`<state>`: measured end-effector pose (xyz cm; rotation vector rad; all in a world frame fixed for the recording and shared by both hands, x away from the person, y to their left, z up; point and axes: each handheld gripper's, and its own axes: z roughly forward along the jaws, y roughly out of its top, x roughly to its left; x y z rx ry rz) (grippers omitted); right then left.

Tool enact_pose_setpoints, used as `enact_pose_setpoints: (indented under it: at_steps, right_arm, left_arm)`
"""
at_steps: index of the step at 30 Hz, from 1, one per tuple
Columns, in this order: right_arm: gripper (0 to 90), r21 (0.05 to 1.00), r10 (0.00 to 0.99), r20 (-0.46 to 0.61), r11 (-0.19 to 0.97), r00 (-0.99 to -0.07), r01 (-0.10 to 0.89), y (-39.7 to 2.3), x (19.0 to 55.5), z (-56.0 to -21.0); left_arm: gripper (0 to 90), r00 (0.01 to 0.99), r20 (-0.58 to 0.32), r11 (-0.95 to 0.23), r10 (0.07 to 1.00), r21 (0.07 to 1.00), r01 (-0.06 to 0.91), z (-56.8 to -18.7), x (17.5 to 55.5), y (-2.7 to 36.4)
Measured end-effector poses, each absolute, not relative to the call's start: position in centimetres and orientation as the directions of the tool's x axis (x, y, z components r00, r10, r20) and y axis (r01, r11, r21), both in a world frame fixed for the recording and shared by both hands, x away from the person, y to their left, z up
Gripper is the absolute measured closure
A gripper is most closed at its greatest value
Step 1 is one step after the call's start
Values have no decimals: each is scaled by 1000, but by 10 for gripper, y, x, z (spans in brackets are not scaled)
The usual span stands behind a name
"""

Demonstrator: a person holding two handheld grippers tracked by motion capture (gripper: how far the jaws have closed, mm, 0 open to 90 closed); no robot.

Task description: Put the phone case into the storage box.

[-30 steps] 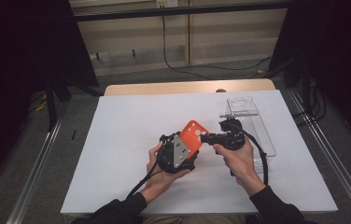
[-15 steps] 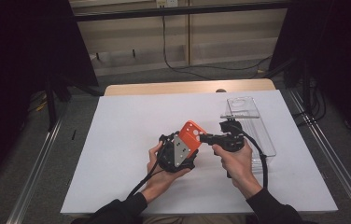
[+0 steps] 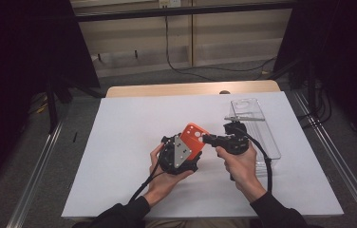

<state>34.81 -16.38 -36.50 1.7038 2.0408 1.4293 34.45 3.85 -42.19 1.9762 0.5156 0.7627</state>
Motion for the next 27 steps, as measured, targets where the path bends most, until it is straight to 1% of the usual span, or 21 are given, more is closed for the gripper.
enact_pose_setpoints:
  at_steps: [3,10,13,17,20,27]
  right_arm:
    - [820,717,823,437,-75,-364,693,-164,347,-364]
    - [821,730,832,415,-64,-368,680,-166,347,-363]
    - [822,736,836,406,-60,-368,674,-167,348,-362]
    - [822,744,837,399,-56,-375,666,-171,349,-361]
    - [821,749,841,385,-44,-380,661,-172,348,-361]
    - [822,766,844,361,-25,-398,642,-174,347,-359]
  left_arm:
    - [89,725,293,-473,624,879,52,-422,345,39]
    - [58,757,213,-425,618,900,94,-422,349,42]
    - [36,775,197,-424,600,900,99,-423,350,46]
    - [29,788,185,-409,587,908,92,-421,351,51]
    - [29,793,156,-377,589,921,99,-419,352,55]
    - [29,781,145,-369,608,922,116,-421,357,67]
